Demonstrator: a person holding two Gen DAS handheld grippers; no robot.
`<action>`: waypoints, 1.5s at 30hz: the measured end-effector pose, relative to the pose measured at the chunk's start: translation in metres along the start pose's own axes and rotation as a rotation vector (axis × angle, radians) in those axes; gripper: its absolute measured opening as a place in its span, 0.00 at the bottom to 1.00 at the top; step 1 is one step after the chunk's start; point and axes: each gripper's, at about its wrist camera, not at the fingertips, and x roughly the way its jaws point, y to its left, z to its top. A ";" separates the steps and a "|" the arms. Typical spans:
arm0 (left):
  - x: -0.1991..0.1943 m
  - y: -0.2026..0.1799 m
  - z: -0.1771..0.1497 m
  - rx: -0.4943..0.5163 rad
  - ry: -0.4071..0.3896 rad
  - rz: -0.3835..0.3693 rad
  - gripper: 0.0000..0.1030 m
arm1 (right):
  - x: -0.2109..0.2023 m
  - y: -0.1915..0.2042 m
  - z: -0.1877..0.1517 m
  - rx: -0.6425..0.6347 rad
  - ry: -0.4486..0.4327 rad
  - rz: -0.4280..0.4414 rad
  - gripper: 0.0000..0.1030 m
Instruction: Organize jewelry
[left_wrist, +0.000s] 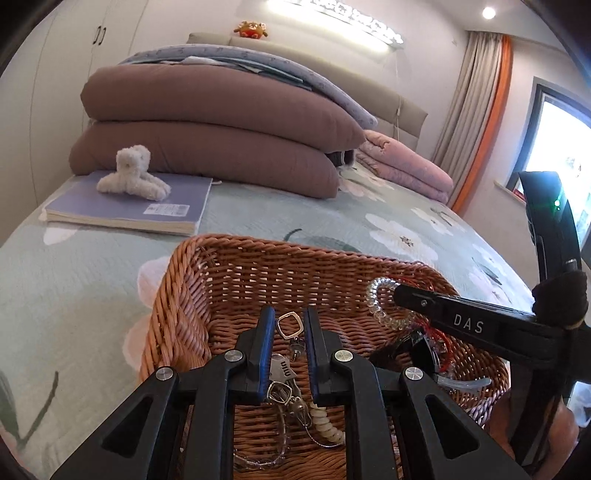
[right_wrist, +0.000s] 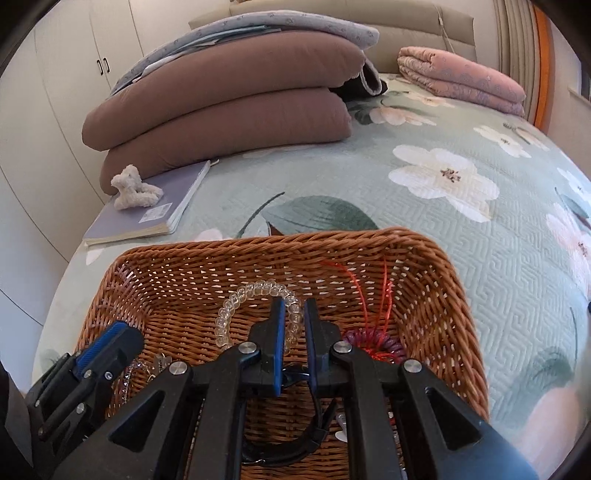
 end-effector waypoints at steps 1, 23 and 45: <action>-0.001 0.000 0.000 -0.001 -0.003 0.000 0.16 | -0.001 0.000 0.000 -0.002 -0.003 0.000 0.12; -0.050 -0.032 -0.006 0.136 -0.254 0.224 0.74 | -0.075 0.004 -0.051 -0.090 -0.306 -0.007 0.34; -0.221 -0.092 -0.089 0.193 -0.212 0.289 0.76 | -0.216 0.010 -0.171 -0.097 -0.367 -0.023 0.64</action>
